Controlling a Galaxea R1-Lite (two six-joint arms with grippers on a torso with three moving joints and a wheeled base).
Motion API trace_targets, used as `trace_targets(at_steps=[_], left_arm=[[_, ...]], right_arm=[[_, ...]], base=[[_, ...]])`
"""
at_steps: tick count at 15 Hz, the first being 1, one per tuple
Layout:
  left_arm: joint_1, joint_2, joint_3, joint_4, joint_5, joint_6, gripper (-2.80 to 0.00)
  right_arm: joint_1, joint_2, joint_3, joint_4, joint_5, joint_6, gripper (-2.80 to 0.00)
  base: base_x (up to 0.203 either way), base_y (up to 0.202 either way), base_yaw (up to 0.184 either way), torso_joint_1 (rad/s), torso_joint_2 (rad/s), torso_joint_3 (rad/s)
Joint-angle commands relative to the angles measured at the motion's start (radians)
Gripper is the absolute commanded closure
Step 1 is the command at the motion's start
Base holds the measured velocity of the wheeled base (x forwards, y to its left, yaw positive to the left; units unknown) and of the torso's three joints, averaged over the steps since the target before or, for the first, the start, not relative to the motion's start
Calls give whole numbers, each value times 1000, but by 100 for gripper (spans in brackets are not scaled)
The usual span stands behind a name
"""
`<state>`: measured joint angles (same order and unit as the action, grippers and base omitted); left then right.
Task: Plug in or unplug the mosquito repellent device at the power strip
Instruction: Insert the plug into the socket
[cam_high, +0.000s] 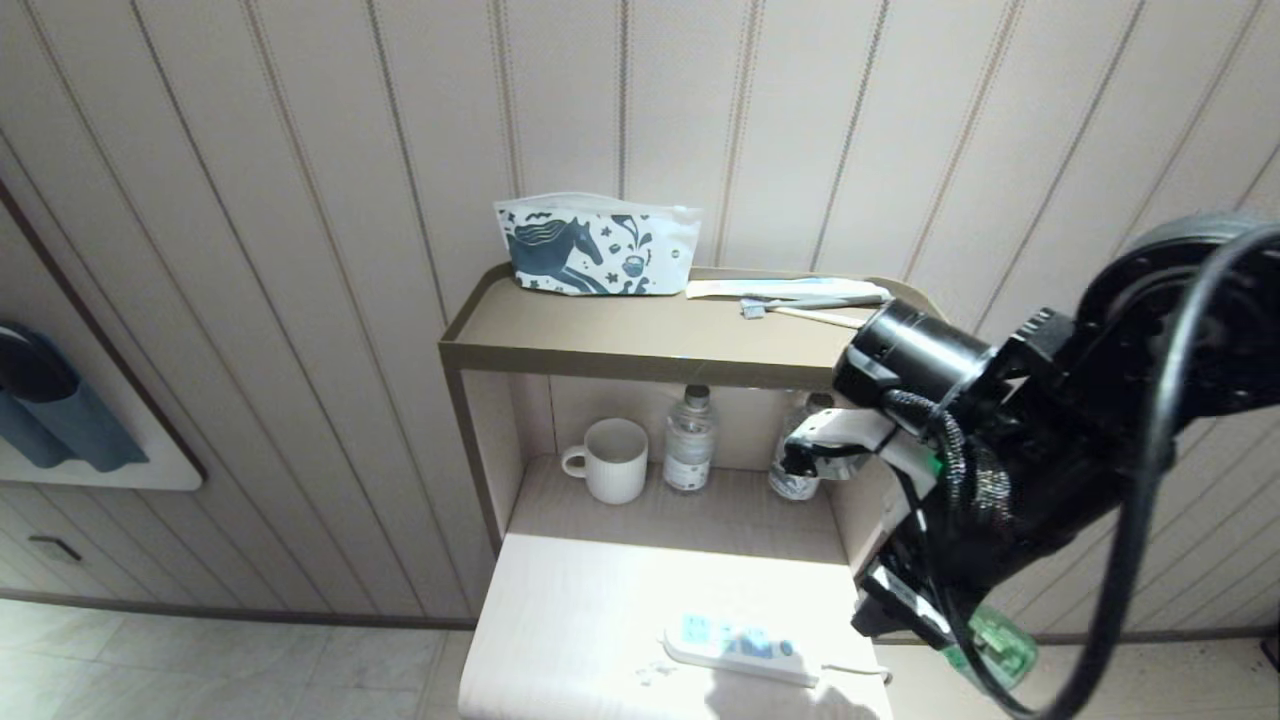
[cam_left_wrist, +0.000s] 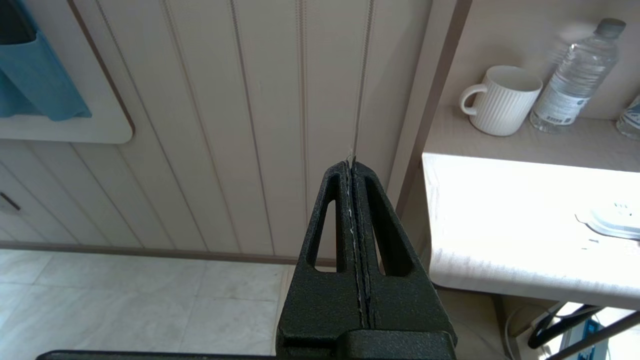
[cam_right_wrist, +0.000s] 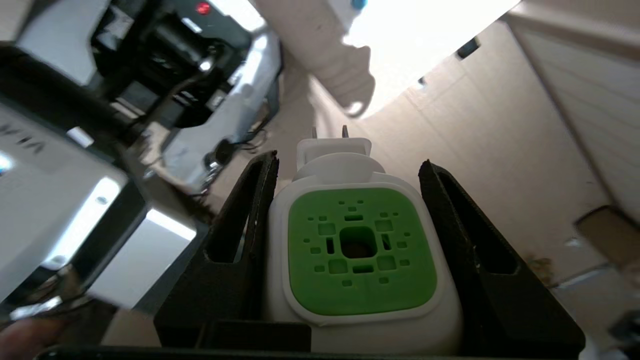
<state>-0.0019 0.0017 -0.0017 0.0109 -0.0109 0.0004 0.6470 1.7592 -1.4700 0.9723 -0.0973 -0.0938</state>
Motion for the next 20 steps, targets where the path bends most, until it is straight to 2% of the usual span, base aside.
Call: trace_targets(at_steps=[1, 3, 5, 8, 11, 12, 15, 18, 20], left_arm=[[0, 1, -1, 0, 0, 0, 0], [-1, 1, 1, 0, 0, 0, 0], [0, 1, 0, 0, 0, 0, 0], [-1, 1, -1, 0, 0, 0, 0], [0, 1, -1, 0, 0, 0, 0], [0, 1, -1, 0, 0, 1, 0], [-1, 1, -1, 0, 0, 0, 0], [-1, 1, -1, 0, 0, 1, 0], [0, 1, -1, 0, 0, 1, 0]], right_arm=[[28, 90, 13, -61, -39, -15, 0], [73, 97, 24, -70, -67, -17, 0], [87, 136, 14, -74, -98, -64, 0], [33, 262, -19, -143, -133, -222, 0], [-19, 407, -122, -208, -136, -274, 0], [-28, 442, -148, -216, -114, -277, 0], [-25, 450, -141, -287, 83, -271, 0], [-18, 387, -73, -291, 114, -273, 0], [-17, 346, -18, -289, 115, -307, 0]], base=[[0, 0, 0, 0, 0, 0], [0, 0, 0, 0, 0, 0], [0, 0, 0, 0, 0, 0], [0, 0, 0, 0, 0, 0], [0, 0, 0, 0, 0, 0], [0, 0, 0, 0, 0, 0], [0, 0, 0, 0, 0, 0], [0, 0, 0, 0, 0, 0], [0, 0, 0, 0, 0, 0]])
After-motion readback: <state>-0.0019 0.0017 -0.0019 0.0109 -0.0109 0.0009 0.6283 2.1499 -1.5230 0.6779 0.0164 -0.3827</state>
